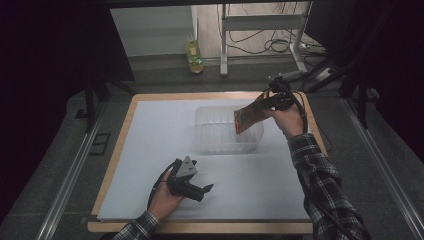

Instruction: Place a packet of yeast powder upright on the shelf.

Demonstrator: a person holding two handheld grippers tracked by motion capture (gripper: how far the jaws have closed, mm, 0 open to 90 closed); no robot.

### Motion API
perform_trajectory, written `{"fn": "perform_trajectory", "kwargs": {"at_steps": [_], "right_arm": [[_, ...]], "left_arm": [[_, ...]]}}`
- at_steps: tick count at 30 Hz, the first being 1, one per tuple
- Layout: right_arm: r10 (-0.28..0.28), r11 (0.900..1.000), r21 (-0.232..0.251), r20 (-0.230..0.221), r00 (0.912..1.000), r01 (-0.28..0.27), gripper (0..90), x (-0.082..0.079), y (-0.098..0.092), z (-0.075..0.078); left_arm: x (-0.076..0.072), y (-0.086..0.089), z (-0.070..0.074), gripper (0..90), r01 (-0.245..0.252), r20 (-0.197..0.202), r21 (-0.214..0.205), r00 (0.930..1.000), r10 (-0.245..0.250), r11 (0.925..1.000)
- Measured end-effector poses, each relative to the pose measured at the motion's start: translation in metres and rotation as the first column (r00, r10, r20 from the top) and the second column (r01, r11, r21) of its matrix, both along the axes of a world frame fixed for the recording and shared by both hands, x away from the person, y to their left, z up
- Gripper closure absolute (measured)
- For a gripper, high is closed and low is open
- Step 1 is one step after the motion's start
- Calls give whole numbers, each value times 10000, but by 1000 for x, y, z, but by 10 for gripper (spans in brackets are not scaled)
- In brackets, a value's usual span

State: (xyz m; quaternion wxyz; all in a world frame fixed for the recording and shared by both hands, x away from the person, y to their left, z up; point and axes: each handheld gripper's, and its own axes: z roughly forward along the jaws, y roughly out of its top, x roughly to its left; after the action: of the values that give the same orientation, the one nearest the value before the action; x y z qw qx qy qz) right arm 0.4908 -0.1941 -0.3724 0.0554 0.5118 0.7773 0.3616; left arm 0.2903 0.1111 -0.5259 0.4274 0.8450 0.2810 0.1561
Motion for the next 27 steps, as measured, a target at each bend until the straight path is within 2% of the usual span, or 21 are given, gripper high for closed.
{"fn": "perform_trajectory", "kwargs": {"at_steps": [14,27], "right_arm": [[-240,9984,512,-248,9994,253,672,16,21,-15],[-490,9930,1057,-394,9980,529,673,25,25,-25]], "left_arm": [[0,-1,0,14,44,-26,-27,10000,-44,10000],[0,-1,0,15,77,-24,13,10000,-77,10000]]}}
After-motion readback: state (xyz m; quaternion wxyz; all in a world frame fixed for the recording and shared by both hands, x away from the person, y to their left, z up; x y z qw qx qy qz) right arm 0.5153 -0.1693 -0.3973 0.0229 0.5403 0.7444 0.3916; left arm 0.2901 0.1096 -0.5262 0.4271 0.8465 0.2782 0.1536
